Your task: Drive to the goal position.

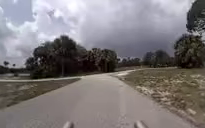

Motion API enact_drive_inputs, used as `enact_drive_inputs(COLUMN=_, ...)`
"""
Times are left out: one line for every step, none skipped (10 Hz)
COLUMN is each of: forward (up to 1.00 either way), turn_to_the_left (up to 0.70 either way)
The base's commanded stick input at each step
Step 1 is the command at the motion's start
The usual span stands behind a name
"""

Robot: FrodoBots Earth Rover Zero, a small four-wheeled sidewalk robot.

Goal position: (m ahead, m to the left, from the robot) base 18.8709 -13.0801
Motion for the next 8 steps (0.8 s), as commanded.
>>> enact_drive_inputs(forward=0.85, turn_to_the_left=0.0)
enact_drive_inputs(forward=0.85, turn_to_the_left=0.0)
enact_drive_inputs(forward=0.85, turn_to_the_left=0.0)
enact_drive_inputs(forward=0.85, turn_to_the_left=0.08)
enact_drive_inputs(forward=0.85, turn_to_the_left=0.21)
enact_drive_inputs(forward=0.85, turn_to_the_left=0.2)
enact_drive_inputs(forward=0.85, turn_to_the_left=0.03)
enact_drive_inputs(forward=0.85, turn_to_the_left=0.0)
